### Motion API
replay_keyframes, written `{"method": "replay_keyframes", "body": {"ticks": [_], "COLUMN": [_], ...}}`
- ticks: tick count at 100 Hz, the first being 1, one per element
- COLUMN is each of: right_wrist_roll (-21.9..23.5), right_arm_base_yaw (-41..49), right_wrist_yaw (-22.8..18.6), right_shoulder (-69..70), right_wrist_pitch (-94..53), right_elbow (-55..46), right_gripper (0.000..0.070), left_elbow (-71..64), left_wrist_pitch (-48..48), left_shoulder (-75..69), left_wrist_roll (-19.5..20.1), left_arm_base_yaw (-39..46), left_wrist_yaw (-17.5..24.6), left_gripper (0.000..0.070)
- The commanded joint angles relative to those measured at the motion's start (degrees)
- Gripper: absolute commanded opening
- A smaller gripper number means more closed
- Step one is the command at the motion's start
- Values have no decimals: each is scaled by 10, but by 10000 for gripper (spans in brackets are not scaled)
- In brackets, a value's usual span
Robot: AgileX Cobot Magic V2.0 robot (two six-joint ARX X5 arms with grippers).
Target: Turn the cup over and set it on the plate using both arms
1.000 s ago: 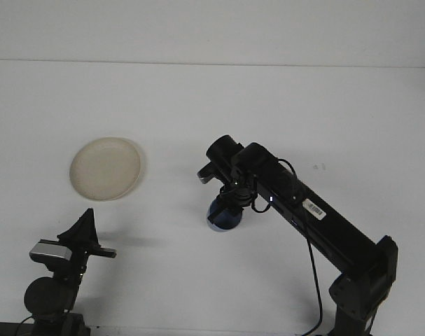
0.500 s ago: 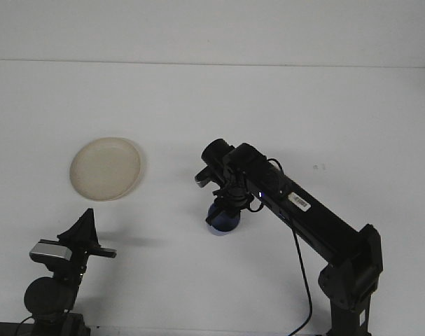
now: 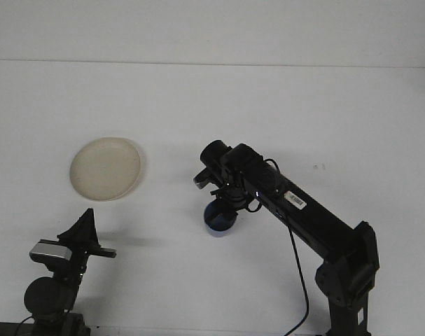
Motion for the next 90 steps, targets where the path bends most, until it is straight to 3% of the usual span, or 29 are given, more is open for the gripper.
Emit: {"method": "replay_keyframes", "body": {"ticks": [1,10,16,72,90], "right_wrist_roll": [-5,2,3,-6,-14], "right_arm_base_yaw": [4,4,4,-52,-123], "right_wrist_yaw": [-1,-1,0,-3,-47], "right_shoulder": [17,16,15,-63,-102], "right_wrist_pitch": [-16,-16,-16,-16,-16], "right_elbow": [14,14,15,43,43], "right_gripper": [376,559,602,603,603], "left_elbow": [-12,-12,-12,-12,-12], "left_wrist_pitch": [6,6,6,6,6], "left_shoulder": [-1,-1,-1,-1,-1], "left_wrist_roll": [0,0,0,0,0], "left_arm_base_yaw": [0,0,0,0,0], "left_wrist_yaw": [0,0,0,0,0], "left_gripper": [12,12,12,12,12]}}
